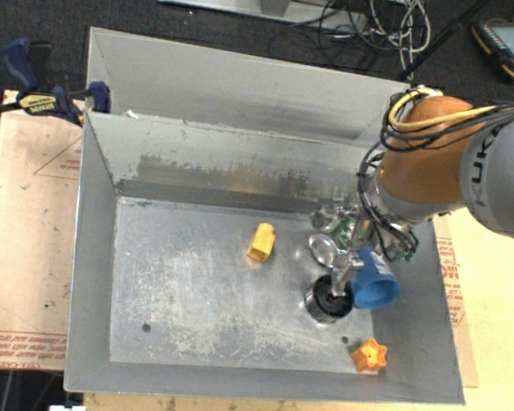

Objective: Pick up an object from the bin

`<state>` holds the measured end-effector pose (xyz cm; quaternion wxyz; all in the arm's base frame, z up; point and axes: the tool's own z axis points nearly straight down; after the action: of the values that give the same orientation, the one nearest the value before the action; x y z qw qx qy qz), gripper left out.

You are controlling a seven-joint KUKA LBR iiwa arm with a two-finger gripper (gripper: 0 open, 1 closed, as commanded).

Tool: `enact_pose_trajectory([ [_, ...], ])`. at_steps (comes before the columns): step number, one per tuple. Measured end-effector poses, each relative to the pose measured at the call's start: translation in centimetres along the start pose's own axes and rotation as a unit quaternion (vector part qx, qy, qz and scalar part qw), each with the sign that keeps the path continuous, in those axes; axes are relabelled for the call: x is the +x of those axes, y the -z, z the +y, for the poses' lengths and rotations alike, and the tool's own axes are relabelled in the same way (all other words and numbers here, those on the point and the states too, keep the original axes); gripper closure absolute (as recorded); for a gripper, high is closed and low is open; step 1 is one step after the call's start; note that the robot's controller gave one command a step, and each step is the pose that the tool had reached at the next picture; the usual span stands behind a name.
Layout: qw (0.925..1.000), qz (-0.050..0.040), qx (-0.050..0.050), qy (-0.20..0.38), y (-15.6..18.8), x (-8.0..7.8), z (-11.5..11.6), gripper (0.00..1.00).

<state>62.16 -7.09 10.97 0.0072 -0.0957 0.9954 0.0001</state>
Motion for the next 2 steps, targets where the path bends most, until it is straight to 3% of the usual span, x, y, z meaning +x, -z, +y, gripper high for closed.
enact_pose_trajectory([
  [1, 0.9991, 0.0008, -0.001, 0.042, -1.2, -0.4, -1.2, 0.00],
  [2, 0.9999, 0.0071, -0.014, 0.006, -0.2, -2.2, -6.8, 0.00],
])
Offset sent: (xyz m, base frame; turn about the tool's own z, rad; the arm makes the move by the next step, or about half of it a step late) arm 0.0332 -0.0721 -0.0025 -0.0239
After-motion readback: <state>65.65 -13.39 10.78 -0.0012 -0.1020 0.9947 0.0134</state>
